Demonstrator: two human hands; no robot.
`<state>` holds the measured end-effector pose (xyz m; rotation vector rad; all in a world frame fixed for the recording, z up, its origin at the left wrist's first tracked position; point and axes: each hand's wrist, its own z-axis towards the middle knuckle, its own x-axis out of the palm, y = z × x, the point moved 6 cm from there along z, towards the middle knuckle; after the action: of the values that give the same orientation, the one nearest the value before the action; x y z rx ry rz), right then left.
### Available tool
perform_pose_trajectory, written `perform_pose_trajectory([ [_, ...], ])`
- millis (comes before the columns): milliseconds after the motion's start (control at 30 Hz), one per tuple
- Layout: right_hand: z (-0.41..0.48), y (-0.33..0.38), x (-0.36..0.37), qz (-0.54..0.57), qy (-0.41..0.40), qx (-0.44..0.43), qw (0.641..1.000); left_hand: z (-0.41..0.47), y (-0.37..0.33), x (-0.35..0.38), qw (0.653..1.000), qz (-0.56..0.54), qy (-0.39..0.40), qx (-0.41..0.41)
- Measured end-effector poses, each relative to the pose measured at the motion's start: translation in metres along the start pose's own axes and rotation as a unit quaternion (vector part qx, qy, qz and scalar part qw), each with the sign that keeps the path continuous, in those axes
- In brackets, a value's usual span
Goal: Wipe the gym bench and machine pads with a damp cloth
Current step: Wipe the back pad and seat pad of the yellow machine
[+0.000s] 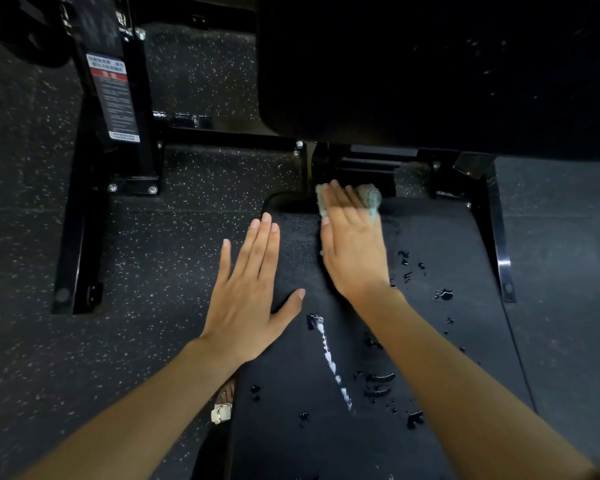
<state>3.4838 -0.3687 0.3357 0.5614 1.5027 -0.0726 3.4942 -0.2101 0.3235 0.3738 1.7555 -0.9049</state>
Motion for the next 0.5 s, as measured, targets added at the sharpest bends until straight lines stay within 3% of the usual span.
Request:
perform_pose_trajectory([
  [233,0.002,0.052,0.019,0.013,0.09,-0.097,0.991,0.0,0.003,0.0,1.0,0.006,-0.004,-0.003],
  [333,-0.004,0.052,0.018,-0.007,0.083,-0.136,0.987,0.001,0.004,0.002,1.0,0.014,0.001,0.004],
  [500,-0.009,0.018,0.008,-0.061,0.046,-0.078,0.994,0.008,-0.002,0.0,0.997,0.051,0.018,0.052],
])
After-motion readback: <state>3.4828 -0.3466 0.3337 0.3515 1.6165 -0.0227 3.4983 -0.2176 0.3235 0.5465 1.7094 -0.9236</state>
